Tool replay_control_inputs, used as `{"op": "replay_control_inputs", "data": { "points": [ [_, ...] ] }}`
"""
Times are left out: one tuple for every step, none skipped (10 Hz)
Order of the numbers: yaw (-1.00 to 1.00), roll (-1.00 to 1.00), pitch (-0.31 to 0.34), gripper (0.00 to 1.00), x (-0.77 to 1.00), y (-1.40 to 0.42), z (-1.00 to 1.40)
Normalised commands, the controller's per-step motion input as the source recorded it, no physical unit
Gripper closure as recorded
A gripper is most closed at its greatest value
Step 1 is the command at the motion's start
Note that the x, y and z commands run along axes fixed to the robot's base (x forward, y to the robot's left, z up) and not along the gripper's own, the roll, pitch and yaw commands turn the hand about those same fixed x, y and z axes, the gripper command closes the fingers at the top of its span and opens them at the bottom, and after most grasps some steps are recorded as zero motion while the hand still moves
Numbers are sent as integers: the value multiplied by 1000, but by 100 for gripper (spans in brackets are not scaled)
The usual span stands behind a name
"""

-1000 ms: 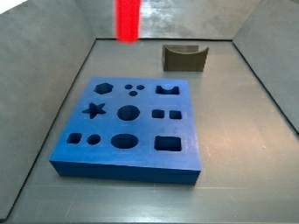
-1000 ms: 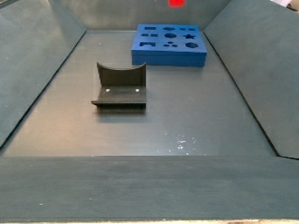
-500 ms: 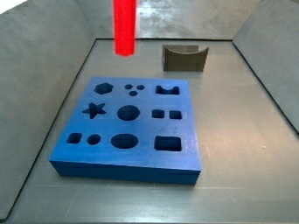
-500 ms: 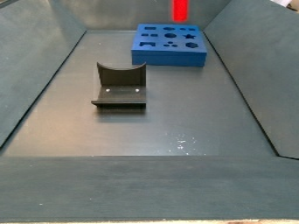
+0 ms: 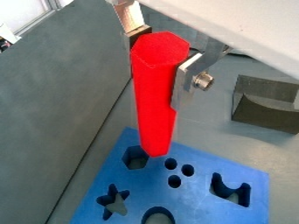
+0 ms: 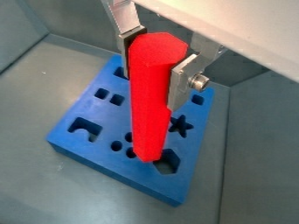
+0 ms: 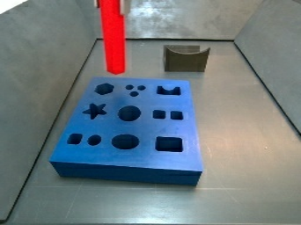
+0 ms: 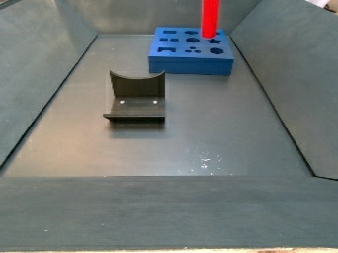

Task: Pick up the hexagon object. Move up. Place the hexagon object on the fixture. Regrasp the hexagon object. Move to above the board. Insert the hexagon object.
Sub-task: Insert the hexagon object.

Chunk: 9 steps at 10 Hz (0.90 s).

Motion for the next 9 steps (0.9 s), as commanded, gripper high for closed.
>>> {"op": "replay_control_inputs", "data": {
  "points": [
    [-386,-93,-84,100,-517,-420,-869],
    [-60,-70,-131,100,-109,0,-226],
    [0,0,0,100,26,0,-40],
    [-211,-301,-46,100,-106,349,-511],
    [-117,-379,-13,100,0,591,-417],
    [-57,-77,-97,100,0,46,-9],
    [0,0,0,100,0,0,-20],
    [-246,0,-47,100,-589,-509,-460],
    [-177,0,-156,100,-443,-249,-297]
  ]
}}
